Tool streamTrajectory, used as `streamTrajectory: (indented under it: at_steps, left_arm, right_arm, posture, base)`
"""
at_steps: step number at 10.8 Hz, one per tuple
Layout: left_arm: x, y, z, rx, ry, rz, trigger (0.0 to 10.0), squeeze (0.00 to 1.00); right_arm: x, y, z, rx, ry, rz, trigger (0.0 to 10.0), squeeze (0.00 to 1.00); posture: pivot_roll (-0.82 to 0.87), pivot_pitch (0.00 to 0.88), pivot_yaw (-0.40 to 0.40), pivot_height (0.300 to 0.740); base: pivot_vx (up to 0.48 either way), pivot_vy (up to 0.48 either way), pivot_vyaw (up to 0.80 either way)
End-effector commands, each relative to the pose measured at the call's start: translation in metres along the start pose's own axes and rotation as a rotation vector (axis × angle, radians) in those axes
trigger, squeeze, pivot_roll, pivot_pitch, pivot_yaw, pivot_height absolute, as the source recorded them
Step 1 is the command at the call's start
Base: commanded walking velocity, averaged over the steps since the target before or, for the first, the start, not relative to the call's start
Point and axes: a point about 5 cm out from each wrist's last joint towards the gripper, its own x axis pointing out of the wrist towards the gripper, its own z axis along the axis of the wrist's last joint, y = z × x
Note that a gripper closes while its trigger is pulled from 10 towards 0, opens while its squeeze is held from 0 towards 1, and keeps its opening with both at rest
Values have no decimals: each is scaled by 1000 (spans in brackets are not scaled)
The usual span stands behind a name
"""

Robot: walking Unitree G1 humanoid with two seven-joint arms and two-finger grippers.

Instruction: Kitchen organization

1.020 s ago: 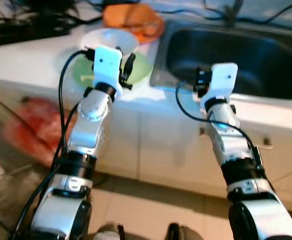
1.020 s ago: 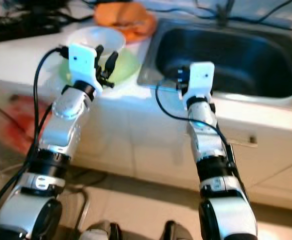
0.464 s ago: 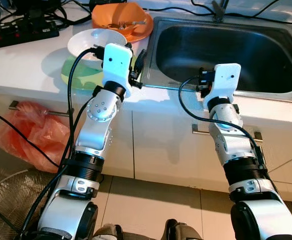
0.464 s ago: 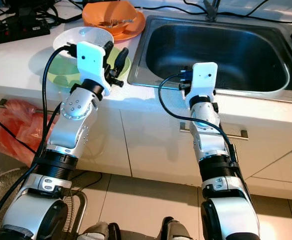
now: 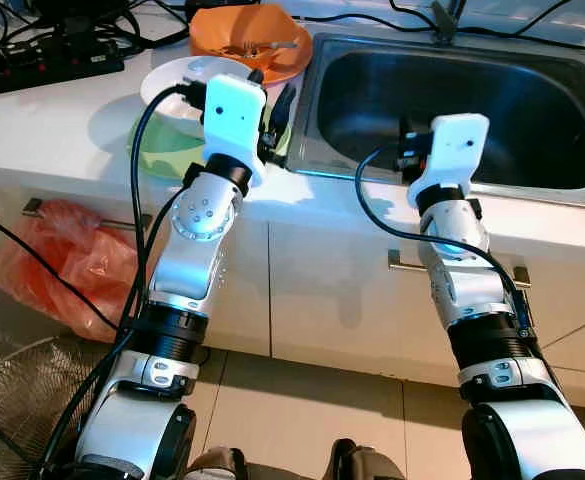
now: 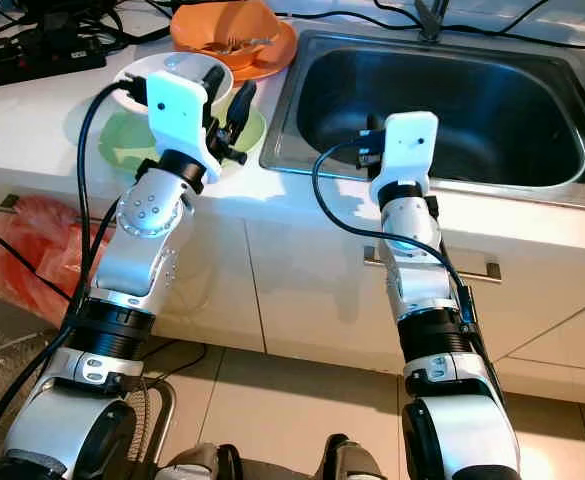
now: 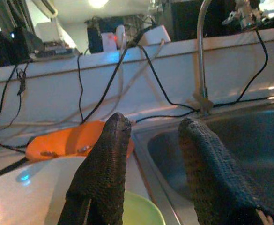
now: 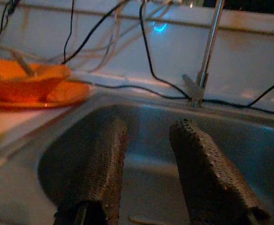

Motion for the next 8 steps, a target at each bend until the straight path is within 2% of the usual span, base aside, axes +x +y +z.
streamTrajectory:
  at_steps: [1, 3, 6, 8]
  left_arm:
    - [2, -2, 9, 27, -38, -7, 10000, 0]
    - [2, -2, 12, 26, -54, 4, 10000, 0]
    - [-1, 0, 12, 27, -89, 41, 10000, 0]
    - [-2, 1, 10, 18, -90, 60, 10000, 0]
  right_arm:
    - [2, -4, 10, 25, -51, -17, 10000, 0]
    - [2, -4, 14, 44, -77, -30, 10000, 0]
    - [2, -7, 43, 98, -249, -49, 10000, 0]
    - [1, -4, 49, 99, -292, -21, 10000, 0]
  posture:
    - [25, 143, 4, 740]
    - [28, 143, 3, 740]
    - [28, 145, 2, 740]
    - [26, 148, 0, 740]
  base:
    - [0, 0, 0]
    - [120, 0, 0]
    - [275, 0, 0]
    - [277, 0, 0]
